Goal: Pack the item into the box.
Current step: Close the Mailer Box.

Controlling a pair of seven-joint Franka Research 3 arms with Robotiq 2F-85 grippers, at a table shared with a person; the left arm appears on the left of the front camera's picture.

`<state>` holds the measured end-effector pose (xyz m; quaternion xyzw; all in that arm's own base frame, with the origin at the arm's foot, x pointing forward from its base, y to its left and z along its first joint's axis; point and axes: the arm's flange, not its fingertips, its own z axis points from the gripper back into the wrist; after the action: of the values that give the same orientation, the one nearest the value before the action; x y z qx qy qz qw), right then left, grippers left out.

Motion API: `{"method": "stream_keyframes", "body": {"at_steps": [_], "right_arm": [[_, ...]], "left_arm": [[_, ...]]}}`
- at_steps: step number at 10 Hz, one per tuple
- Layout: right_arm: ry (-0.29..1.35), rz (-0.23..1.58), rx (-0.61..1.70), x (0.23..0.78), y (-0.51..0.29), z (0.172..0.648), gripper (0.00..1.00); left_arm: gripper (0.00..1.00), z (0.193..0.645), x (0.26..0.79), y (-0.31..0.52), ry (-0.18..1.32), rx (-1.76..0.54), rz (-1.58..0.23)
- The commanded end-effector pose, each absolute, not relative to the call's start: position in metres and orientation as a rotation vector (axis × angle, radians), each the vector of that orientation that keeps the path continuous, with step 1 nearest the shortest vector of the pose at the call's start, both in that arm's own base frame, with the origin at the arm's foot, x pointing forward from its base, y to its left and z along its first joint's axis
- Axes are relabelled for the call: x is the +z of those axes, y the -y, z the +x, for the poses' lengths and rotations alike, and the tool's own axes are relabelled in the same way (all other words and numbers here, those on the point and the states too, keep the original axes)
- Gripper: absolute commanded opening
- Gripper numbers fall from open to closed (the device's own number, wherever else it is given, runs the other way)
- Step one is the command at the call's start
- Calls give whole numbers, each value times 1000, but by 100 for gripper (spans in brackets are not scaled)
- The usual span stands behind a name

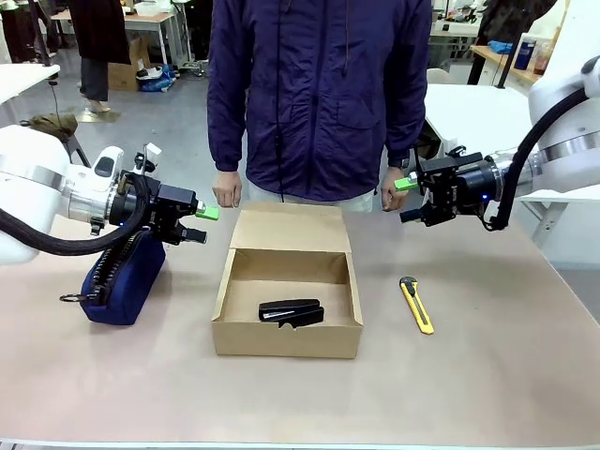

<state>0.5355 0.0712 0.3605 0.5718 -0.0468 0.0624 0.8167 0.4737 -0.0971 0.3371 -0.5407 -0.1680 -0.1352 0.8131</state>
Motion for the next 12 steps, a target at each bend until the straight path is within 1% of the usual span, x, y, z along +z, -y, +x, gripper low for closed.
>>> {"method": "stream_keyframes", "body": {"at_steps": [1,3,8,12], "right_arm": [[69,1229,10,336,-83,559,100],[22,1241,-51,313,-97,575,100],[-62,1232,-138,285,-139,601,100],[-165,1270,-101,262,-170,607,100]], "left_arm": [[100,490,324,97,348,-243,-1200],[100,506,315,101,334,-192,-1184],[100,540,282,131,286,-119,-1247],[100,550,269,141,285,-177,-1337]]}}
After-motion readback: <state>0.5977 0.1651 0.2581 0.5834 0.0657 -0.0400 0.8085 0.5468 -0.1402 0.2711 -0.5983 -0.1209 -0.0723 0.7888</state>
